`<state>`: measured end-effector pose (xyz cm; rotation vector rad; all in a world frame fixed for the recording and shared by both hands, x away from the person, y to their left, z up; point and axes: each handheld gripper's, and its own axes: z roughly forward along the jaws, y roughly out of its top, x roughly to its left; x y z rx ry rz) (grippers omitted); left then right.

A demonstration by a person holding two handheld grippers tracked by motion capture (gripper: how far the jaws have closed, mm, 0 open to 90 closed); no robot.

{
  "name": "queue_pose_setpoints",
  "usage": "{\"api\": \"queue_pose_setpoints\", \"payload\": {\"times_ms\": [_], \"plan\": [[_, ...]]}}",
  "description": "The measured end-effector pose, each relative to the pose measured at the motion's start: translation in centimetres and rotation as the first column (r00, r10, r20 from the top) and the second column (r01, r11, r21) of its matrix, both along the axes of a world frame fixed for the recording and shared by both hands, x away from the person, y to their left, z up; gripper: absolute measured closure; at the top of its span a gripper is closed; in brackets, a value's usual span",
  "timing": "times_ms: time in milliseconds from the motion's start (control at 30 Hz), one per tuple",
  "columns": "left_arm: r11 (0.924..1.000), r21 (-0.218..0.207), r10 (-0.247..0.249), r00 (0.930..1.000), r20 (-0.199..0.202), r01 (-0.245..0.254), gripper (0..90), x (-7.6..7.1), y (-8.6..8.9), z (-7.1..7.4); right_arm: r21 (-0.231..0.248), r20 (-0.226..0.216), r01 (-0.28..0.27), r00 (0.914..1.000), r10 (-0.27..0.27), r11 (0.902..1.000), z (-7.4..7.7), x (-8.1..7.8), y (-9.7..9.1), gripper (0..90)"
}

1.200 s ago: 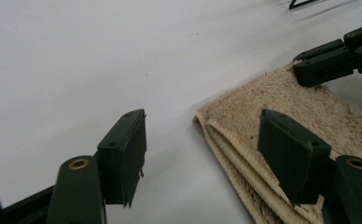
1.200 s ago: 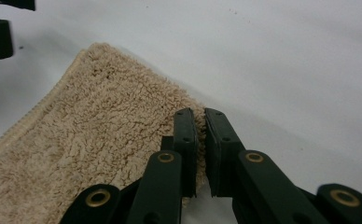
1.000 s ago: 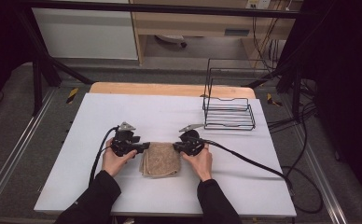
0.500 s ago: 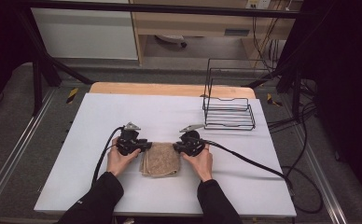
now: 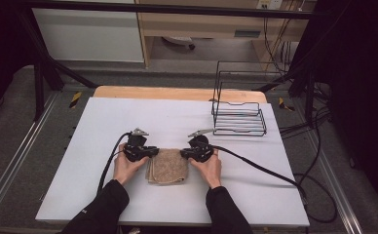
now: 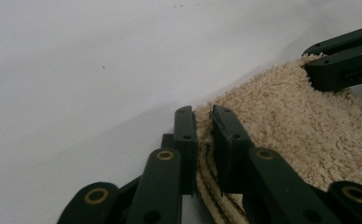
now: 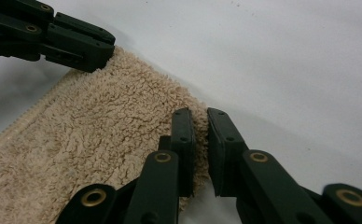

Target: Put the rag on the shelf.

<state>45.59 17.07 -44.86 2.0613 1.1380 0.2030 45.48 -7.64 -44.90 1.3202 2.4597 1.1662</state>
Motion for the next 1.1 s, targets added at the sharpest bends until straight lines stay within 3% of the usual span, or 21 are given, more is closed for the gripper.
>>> {"api": "queue_pose_setpoints", "payload": {"times_ms": [167,533,633,1100], "plan": [[1.0000,-0.005,-0.004,0.9999,0.013,0.005,82.5,-0.1,0.1,0.2,0.003,0.018,0.002,0.9998,-0.002,1.0000,0.1,-0.2,0.0,84.4],[0.9970,-0.061,-0.040,0.9923,0.118,0.048,82.5,-1.7,0.9,2.7,0.087,0.072,-0.015,0.9974,0.009,0.9961,2.0,-1.5,-1.2,84.6],[0.9960,-0.071,-0.046,0.9912,0.124,0.055,82.5,-2.1,1.1,3.2,0.116,0.079,-0.028,0.9967,0.019,0.9929,2.8,-2.0,-1.4,84.6],[0.9910,-0.103,-0.064,0.9800,0.188,0.085,82.5,-3.8,1.0,5.7,0.167,0.153,-0.067,0.9874,0.041,0.9837,5.3,-3.9,-2.5,85.0]]}}
